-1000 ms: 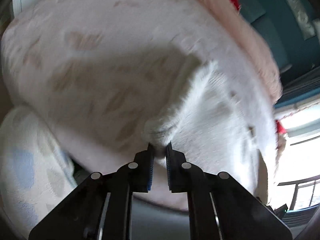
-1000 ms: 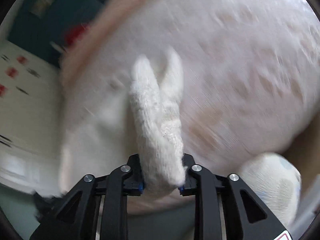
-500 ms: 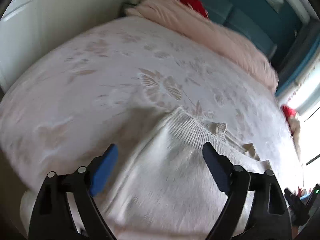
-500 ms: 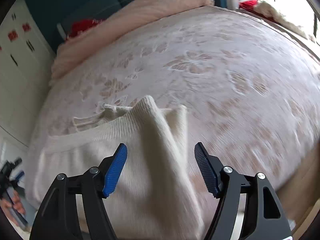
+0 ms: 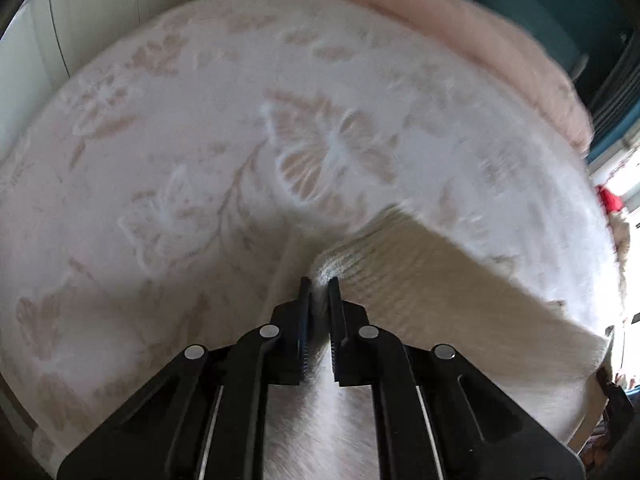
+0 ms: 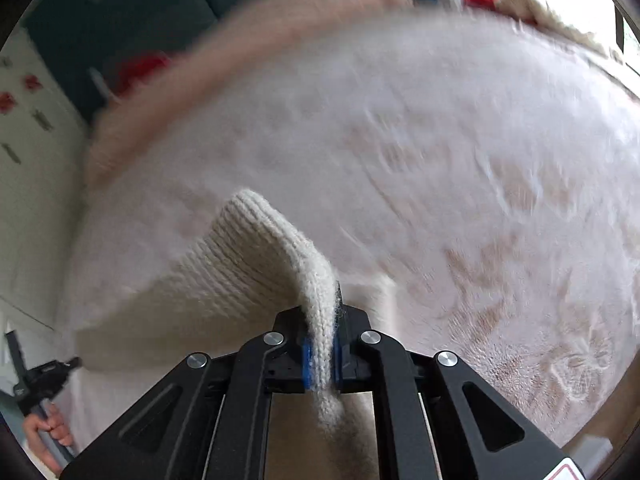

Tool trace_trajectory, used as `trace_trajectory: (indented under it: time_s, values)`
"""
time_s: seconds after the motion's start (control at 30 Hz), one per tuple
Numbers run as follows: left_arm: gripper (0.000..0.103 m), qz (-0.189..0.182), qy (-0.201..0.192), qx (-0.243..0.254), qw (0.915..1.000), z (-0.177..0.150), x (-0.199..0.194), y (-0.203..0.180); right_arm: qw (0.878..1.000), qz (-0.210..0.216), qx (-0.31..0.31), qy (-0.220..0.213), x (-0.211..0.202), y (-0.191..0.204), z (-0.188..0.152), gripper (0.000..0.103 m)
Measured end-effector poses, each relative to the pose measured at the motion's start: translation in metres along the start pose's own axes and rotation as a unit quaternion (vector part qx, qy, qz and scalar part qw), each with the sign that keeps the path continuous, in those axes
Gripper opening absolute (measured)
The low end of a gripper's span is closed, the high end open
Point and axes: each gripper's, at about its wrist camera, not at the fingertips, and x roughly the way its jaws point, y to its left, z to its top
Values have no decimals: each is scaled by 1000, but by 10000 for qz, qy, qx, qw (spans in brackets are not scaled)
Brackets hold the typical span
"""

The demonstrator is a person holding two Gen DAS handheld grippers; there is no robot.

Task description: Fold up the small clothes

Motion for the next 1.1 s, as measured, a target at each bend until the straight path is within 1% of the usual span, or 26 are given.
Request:
trace_trajectory:
  time_s: [0.03,0.07,0.1,0.17,0.2,0.27,0.3,0.33,0.37,0.4,0.43,0.47,0.5,0.53,0.57,0.6,0.63,0.67,0.7,0.73,0.77,0.8,0.9,1.0,1.07,1.1]
  values:
    - [8,77,-23,45,10000,-3,8,1,9999,-26,-65,-82,3,1,-3,6]
    - [8,125,-124,118,9998,-5,9,-1,9997,-74,-127,-185,-4,5,-2,7]
    - [10,168,-153,164,9996,-6,6,-3,9997,-65,-116,-194,-10,6,-1,10]
    - [13,123,-161,237,9995,-7,-3,-7,9992,-14,-38,-399,-33,13,-3,26]
    - [18,15,-192,266,9995,-8,-12,-7,9982,-19,-115,-592,-49,19,-7,26]
    - [33,-205,-392,237,9987,-14,-39,-1,9964,113,-259,-805,-73,33,-15,26]
    - [50,-274,-485,203,9982,-19,-50,1,9952,389,-333,-831,-86,45,-25,26]
    - [60,-338,-563,155,9977,-25,-61,5,9939,615,-458,-796,-93,58,-34,26]
    - [64,-391,-618,91,9973,-32,-72,10,9925,744,-608,-750,-96,71,-40,26]
    - [71,-446,-658,4,9968,-43,-82,19,9896,905,-918,-635,-97,93,-52,26]
    - [74,-437,-668,-74,9968,-54,-88,26,9867,1008,-1173,-503,-95,111,-62,25]
    - [74,-424,-672,-174,9967,-66,-93,35,9833,1117,-1386,-376,-91,129,-70,19]
    - [76,-416,-619,-393,9964,-82,-96,46,9783,1272,-1620,-227,-84,152,-80,17]
    - [77,-439,-525,-597,9959,-93,-94,56,9754,1304,-1773,-130,-76,167,-86,9]
    - [77,-534,-409,-812,9944,-103,-90,66,9727,1264,-1944,-8,-65,186,-92,4]
    - [77,-641,-254,-1073,9918,-117,-85,78,9721,1243,-1986,68,-58,197,-95,4]
    - [77,-645,-143,-1242,9901,-124,-80,84,9724,1197,-1998,173,-47,208,-97,4]
    - [77,-682,-63,-1387,9880,-131,-75,89,9728,1134,-2002,266,-38,214,-99,4]
    - [79,-791,-76,-1503,9854,-137,-71,92,9739,983,-2001,417,-25,220,-101,4]
    - [81,-819,-179,-1489,9853,-139,-70,92,9748,832,-1961,656,-7,223,-103,4]
    - [84,-826,-237,-1442,9858,-138,-70,91,9752,806,-1854,906,12,223,-105,3]
    - [90,-841,-270,-1371,9866,-136,-68,87,9768,836,-1784,836,16,222,-106,1]
    - [96,-752,-362,-1365,9871,-130,-61,77,9791,1004,-1487,962,17,213,-102,0]
    - [97,-653,-465,-1461,9860,-125,-56,75,9782,1160,-1328,1100,17,204,-97,0]
    - [93,-606,-499,-1594,9841,-120,-57,76,9779,1225,-1276,1117,17,200,-96,0]
    - [80,-579,-525,-1613,9838,-120,-58,79,9778,1237,-1277,1106,16,197,-95,0]
